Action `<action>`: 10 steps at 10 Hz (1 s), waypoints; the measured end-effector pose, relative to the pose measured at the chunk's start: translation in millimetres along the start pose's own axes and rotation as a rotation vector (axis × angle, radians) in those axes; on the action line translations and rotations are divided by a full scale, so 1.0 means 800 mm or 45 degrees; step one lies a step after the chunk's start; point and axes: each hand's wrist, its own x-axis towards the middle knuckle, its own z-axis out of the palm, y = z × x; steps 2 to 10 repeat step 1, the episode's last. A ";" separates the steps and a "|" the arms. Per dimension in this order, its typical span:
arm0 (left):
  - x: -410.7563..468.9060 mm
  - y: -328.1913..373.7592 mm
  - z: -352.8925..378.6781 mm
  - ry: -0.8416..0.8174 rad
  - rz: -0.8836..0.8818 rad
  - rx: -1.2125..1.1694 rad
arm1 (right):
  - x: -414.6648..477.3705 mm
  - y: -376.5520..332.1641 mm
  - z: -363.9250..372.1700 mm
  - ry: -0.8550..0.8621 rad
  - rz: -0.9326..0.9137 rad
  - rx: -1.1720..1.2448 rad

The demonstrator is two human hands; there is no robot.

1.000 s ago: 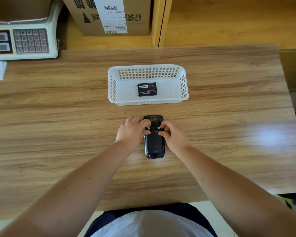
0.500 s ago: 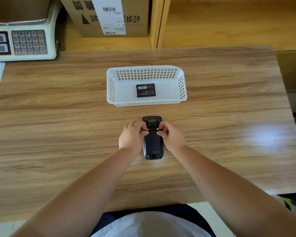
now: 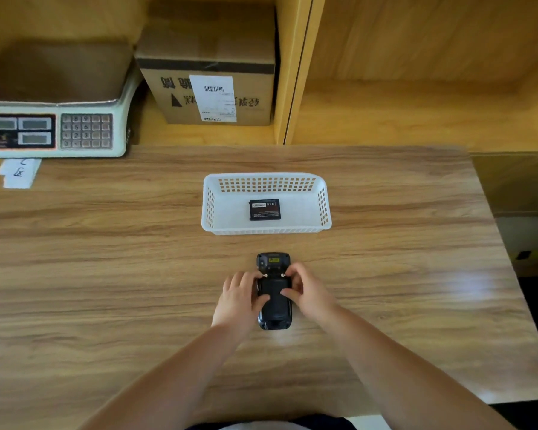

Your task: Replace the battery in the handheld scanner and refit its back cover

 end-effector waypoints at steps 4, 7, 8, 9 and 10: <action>-0.041 -0.025 0.007 -0.080 0.072 0.172 | -0.017 0.002 -0.023 -0.160 0.019 0.013; -0.041 -0.025 0.007 -0.080 0.072 0.172 | -0.017 0.002 -0.023 -0.160 0.019 0.013; -0.041 -0.025 0.007 -0.080 0.072 0.172 | -0.017 0.002 -0.023 -0.160 0.019 0.013; -0.041 -0.025 0.007 -0.080 0.072 0.172 | -0.017 0.002 -0.023 -0.160 0.019 0.013; -0.041 -0.025 0.007 -0.080 0.072 0.172 | -0.017 0.002 -0.023 -0.160 0.019 0.013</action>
